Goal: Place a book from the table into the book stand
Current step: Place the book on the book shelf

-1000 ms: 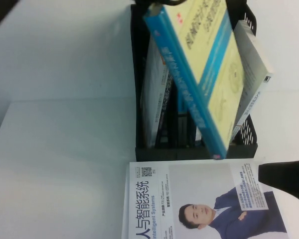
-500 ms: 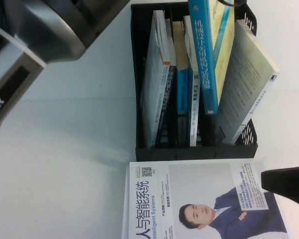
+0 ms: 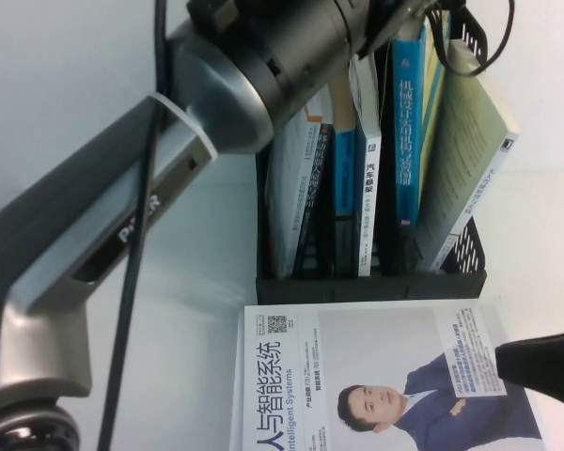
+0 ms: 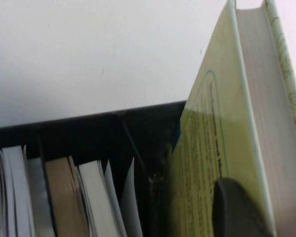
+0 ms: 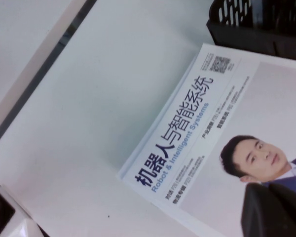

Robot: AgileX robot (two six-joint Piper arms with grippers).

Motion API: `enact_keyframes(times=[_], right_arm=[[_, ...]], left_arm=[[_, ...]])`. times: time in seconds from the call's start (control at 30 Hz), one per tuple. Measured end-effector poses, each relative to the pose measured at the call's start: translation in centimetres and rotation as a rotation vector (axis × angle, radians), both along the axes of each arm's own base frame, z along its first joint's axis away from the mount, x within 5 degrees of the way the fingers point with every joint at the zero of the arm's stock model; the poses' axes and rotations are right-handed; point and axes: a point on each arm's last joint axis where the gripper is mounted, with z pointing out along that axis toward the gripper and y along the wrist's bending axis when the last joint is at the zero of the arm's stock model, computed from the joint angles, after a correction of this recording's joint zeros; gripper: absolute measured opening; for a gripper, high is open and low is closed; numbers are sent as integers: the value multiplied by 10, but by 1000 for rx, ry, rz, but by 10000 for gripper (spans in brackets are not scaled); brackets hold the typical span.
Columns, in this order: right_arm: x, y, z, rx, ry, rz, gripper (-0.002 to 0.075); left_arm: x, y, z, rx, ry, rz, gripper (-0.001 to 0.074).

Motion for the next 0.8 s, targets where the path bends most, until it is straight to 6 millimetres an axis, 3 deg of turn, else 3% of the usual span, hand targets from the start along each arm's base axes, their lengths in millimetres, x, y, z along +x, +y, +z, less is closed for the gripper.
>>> enact_keyframes(times=[0.1, 0.6, 0.8], right_arm=[[-2, -1, -2, -32, 7, 25, -3], [-4, -3, -8, -91, 13, 51, -3], [-4, -3, -8, -95, 11, 52, -3]], left_arm=[[9, -9, -15, 28, 3, -2, 194], [15, -24, -25, 2, -2, -70, 199], [5, -42, -21, -53, -25, -193, 272]])
